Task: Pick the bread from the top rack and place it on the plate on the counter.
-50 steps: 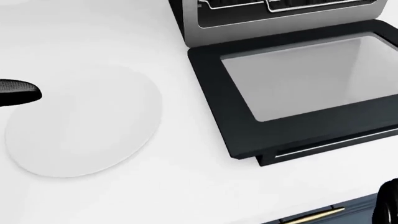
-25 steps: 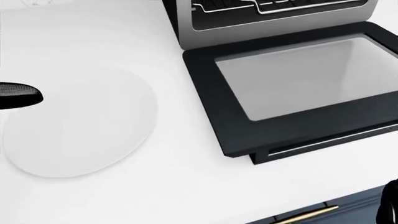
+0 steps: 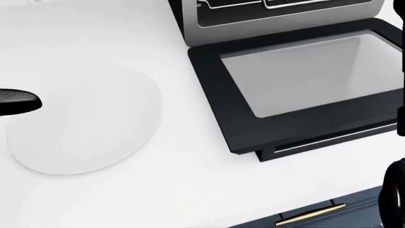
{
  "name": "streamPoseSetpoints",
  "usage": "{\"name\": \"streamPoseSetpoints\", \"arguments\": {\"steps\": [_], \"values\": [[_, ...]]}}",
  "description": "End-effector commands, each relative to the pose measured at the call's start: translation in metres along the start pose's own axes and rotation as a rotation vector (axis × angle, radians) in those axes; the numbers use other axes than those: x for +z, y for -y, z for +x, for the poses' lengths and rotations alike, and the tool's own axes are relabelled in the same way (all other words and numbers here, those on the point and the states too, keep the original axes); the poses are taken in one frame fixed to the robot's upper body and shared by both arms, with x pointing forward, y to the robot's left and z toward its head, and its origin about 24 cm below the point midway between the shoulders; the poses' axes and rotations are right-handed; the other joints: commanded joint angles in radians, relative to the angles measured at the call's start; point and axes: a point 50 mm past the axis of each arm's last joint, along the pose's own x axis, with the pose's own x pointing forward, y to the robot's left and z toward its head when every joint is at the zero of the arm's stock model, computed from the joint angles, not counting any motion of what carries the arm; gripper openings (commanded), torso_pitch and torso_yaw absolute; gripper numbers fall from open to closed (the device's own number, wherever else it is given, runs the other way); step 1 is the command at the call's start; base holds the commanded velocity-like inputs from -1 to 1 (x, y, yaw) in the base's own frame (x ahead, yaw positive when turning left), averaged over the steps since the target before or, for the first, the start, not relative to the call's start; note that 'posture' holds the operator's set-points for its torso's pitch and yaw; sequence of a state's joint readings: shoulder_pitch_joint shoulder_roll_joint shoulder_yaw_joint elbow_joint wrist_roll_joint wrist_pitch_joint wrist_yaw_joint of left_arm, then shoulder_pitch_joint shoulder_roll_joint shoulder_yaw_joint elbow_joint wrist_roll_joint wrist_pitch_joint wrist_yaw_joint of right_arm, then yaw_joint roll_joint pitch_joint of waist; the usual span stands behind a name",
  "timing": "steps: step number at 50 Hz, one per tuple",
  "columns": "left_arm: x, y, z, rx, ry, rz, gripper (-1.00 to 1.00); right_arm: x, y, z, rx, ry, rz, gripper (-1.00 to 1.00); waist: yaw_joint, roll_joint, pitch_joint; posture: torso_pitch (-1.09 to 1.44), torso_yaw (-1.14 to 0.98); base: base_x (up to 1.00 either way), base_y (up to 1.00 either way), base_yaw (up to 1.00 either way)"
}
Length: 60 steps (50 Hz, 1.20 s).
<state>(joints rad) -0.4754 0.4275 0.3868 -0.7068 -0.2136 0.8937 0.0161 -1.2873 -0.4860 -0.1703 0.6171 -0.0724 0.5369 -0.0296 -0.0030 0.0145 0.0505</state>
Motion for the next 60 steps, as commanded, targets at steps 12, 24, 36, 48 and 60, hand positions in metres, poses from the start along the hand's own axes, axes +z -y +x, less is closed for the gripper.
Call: {"name": "streamPoseSetpoints", "arguments": {"steps": [12, 24, 36, 48, 60], "values": [[0.012, -0.003, -0.003, 0.017, 0.075, 0.010, 1.00, 0.020, 0.000, 0.004, -0.011, 0.091, 0.015, 1.00, 0.001, 0.002, -0.029, 0.00, 0.00, 0.00, 0.00, 0.00], [0.014, -0.006, -0.006, 0.024, 0.075, 0.012, 1.00, 0.011, -0.001, 0.003, -0.003, 0.073, 0.014, 1.00, 0.001, 0.000, -0.029, 0.00, 0.00, 0.00, 0.00, 0.00], [0.017, -0.004, -0.002, 0.018, 0.081, 0.011, 1.00, 0.013, 0.001, 0.001, 0.004, 0.072, 0.011, 0.87, 0.002, -0.002, -0.029, 0.00, 0.00, 0.00, 0.00, 0.00], [0.015, -0.005, -0.004, 0.023, 0.080, 0.012, 1.00, 0.013, 0.000, -0.001, 0.015, 0.070, 0.002, 0.34, 0.002, -0.002, -0.029, 0.00, 0.00, 0.00, 0.00, 0.00], [0.014, -0.006, -0.005, 0.027, 0.080, 0.015, 1.00, 0.010, -0.002, -0.001, 0.025, 0.069, -0.003, -0.40, 0.002, -0.002, -0.030, 0.00, 0.00, 0.00, 0.00, 0.00]]}}
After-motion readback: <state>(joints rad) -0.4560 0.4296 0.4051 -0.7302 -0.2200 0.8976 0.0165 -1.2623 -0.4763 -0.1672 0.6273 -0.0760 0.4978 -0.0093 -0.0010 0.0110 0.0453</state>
